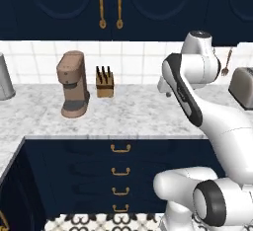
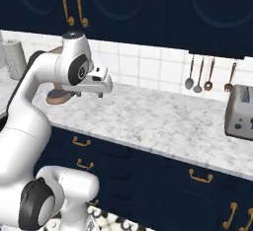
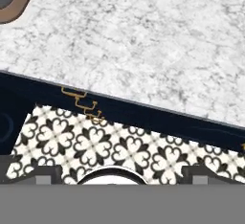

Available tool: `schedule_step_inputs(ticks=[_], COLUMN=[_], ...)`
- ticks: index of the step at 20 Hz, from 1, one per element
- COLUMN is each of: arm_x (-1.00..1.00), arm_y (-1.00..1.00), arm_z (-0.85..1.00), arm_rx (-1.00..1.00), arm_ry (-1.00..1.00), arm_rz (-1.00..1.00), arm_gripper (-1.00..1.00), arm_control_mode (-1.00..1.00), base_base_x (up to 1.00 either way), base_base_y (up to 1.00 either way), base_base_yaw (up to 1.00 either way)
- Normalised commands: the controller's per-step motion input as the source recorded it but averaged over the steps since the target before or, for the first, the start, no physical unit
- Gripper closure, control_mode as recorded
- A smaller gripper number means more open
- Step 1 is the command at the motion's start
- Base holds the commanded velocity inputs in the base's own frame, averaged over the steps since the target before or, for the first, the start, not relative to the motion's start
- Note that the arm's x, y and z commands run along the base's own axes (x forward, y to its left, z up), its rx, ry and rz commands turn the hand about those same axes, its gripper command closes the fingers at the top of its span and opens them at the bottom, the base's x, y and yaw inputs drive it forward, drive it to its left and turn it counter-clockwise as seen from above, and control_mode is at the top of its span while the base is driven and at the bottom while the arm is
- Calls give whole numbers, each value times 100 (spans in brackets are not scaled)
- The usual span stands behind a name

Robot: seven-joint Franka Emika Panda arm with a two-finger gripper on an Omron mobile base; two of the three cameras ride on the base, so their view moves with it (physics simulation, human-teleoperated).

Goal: Take a straw from the drawer in front and place it inside the glass cup on the dining counter.

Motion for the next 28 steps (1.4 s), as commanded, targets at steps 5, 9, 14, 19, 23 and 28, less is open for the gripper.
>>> schedule_step_inputs(ticks=[5, 9, 14, 19, 23, 28], arm_x=[0, 0, 0, 0, 0, 0], arm_y=[0, 0, 0, 0, 0, 0], arm_z=[0, 0, 0, 0, 0, 0], arm_rx=[0, 0, 0, 0, 0, 0], arm_ry=[0, 0, 0, 0, 0, 0], arm_rz=[0, 0, 0, 0, 0, 0], arm_gripper=[-100, -100, -100, -100, -100, -100], arm_control_mode=[100, 100, 100, 100, 100, 100], base_base_x=[1, 0, -13, -36, -34, 4], base_base_y=[-49, -72, -93, -85, -64, -69], base_base_yaw=[71, 63, 44, 32, 33, 39])
